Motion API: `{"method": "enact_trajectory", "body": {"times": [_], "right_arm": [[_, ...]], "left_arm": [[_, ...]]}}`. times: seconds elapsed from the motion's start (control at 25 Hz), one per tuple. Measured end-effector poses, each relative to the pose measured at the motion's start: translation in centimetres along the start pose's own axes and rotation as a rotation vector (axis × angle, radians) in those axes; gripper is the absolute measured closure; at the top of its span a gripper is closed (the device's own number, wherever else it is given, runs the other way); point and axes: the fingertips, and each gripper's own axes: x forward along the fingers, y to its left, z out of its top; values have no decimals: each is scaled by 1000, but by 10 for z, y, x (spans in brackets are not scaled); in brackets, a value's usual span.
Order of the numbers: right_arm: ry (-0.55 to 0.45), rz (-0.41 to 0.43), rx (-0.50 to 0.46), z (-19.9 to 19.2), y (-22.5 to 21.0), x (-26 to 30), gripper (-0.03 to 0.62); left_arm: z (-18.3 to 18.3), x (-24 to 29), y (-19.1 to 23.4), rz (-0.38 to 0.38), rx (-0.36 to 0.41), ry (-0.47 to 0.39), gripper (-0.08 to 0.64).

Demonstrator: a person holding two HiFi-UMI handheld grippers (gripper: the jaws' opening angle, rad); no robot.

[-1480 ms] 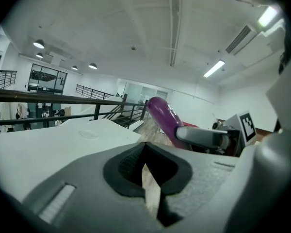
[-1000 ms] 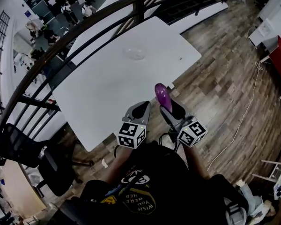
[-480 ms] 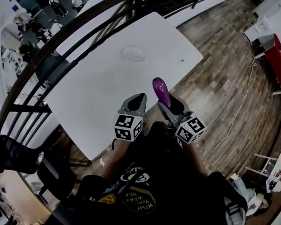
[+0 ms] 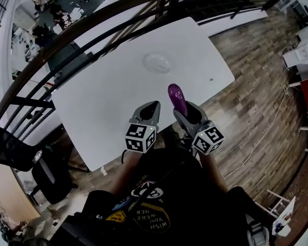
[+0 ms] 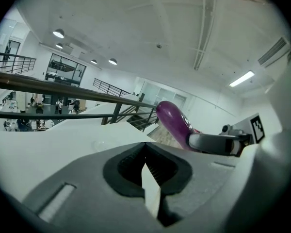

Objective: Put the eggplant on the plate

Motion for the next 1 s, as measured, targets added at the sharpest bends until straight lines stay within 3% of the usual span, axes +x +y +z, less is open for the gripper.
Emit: {"method": "enact_trajectory", "body": {"times": [0.28,0.56,1.0], "right_arm": [[47,121,-30,41,-78,31,390],[166,242,-25,51,-168,98,390],[291,250,-108,2,-191,147,390]], "left_arm": [[43,71,-3,104,11,-33,555],[54,151,39,243,-59,14,555],[27,168,79,281,-98,25,555]]}}
